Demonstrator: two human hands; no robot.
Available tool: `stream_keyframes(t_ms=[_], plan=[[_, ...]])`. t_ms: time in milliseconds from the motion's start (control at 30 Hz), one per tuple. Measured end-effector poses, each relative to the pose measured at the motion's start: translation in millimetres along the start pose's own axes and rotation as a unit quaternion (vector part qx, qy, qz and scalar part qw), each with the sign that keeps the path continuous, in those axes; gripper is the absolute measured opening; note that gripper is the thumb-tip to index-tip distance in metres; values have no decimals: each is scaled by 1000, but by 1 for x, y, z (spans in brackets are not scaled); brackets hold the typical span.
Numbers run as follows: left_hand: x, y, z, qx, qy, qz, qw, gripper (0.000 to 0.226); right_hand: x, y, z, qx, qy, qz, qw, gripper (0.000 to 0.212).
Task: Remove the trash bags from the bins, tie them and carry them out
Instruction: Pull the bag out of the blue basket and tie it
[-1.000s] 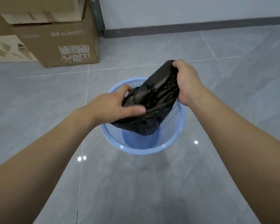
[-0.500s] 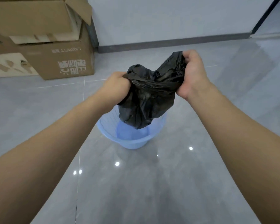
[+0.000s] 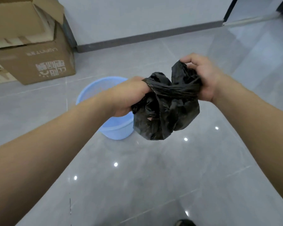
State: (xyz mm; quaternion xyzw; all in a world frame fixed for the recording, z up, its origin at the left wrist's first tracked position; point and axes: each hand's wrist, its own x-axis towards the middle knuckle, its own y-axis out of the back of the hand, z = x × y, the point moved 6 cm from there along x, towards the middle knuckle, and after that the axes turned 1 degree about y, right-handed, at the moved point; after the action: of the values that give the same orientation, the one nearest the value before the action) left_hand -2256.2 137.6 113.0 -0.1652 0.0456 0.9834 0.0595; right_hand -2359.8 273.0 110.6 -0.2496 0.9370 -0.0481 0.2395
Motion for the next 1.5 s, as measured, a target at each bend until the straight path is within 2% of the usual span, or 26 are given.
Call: stream_keyframes(t_ms=[133,200,233,267,300,367,433,467,533,600,667,733,767,833,900,1033,1100,1167,1200,1233,1267,1300,1333,1367,1400,1500], plan=[[-2,-15,-46,54,85,-39,994,12,-3,7,36,-62,-47,-16,997,18],[-1,-7,-72,171,123,4,978,10,-1,8,57,-148,-65,-22,987,27],[-2,-1,-84,259,135,28,956,10,0,7,67,-228,-70,-32,971,29],[-4,3,-93,356,143,41,923,12,2,6,75,-339,-74,-44,937,25],[-8,7,-102,442,157,41,882,15,3,5,82,-460,-74,-60,883,20],[-23,14,-118,535,224,6,814,18,6,8,95,-663,-76,-84,740,32],[-43,21,-126,587,313,-61,744,23,8,11,93,-786,-50,-75,611,36],[-53,25,-126,602,357,-97,707,26,8,9,86,-819,-23,-59,571,31],[-70,28,-120,616,419,-139,652,37,9,4,66,-841,36,-16,539,23],[-71,27,-108,656,395,-124,631,50,11,-3,44,-826,90,9,556,25],[-57,18,-93,700,274,-44,657,54,9,-13,29,-785,125,-12,606,34],[-42,4,-87,675,142,34,723,40,3,-25,22,-730,142,-49,667,44],[-36,-2,-88,644,108,40,756,29,-1,-29,20,-713,144,-58,683,46],[-28,-6,-99,583,113,23,804,18,-5,-30,16,-714,141,-52,684,47],[-28,-1,-106,525,134,31,840,27,-7,-24,12,-736,133,-21,664,45],[-30,14,-104,477,98,91,869,24,-10,-20,10,-786,117,3,607,51],[-31,17,-102,451,87,113,881,19,-14,-31,25,-801,115,-47,585,76],[-31,13,-98,426,69,122,894,20,-20,-46,46,-819,113,-101,553,111],[-31,11,-97,408,66,121,902,23,-23,-51,58,-840,109,-116,518,122],[-31,9,-95,391,67,111,911,24,-26,-54,68,-865,106,-121,475,123],[-31,6,-95,388,73,92,914,23,-28,-58,75,-885,111,-118,436,111],[-32,4,-95,408,87,60,907,21,-29,-61,79,-897,125,-112,409,86],[-34,1,-97,442,112,18,890,19,-30,-63,78,-897,141,-106,405,58],[-37,-2,-101,479,144,-26,865,17,-29,-62,73,-890,156,-95,417,37],[-41,-4,-106,511,178,-61,839,17,-28,-59,66,-884,160,-85,430,27],[-46,-6,-113,559,232,-97,790,17,-24,-48,53,-879,146,-55,450,15]])
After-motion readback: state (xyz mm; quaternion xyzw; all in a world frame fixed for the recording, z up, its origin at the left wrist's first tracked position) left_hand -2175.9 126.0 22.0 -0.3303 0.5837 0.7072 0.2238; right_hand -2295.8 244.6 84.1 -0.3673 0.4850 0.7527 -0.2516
